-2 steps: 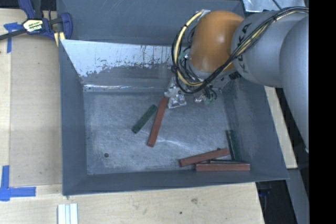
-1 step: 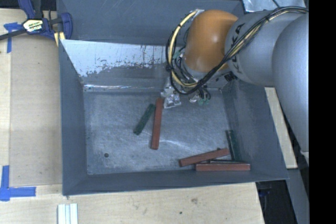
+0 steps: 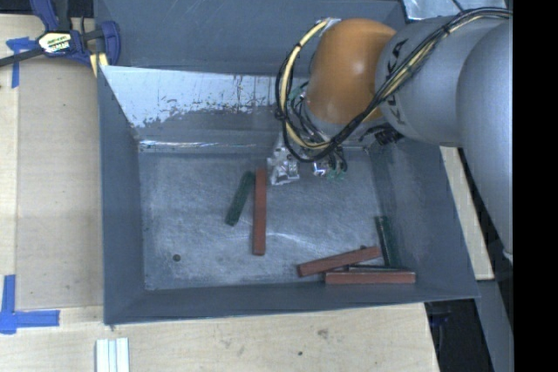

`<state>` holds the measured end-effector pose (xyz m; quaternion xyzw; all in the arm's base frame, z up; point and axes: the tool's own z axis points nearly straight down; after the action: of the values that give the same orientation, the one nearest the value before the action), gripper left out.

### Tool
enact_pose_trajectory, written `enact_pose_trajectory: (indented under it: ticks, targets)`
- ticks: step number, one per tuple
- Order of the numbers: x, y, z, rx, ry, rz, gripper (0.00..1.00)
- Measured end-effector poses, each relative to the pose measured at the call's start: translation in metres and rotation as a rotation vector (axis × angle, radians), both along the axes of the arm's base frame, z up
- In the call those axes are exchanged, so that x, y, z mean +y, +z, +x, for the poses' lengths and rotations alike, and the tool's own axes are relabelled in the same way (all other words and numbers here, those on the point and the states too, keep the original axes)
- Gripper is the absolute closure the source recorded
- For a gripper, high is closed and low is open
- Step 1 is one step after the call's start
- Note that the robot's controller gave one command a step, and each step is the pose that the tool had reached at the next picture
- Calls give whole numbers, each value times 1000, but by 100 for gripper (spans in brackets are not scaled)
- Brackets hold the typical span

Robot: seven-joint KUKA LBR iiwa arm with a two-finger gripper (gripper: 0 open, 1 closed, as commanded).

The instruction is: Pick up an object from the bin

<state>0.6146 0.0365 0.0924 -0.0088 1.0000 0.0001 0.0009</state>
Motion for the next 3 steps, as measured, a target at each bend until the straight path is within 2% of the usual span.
enact_pose_trajectory:
  ticks: [1,2,3]
  targets:
    - [-13,-17,13,7,29,1,0]
    - [-13,-17,13,6,29,1,0]
    - [23,-14,5,-25,326,-2,100]
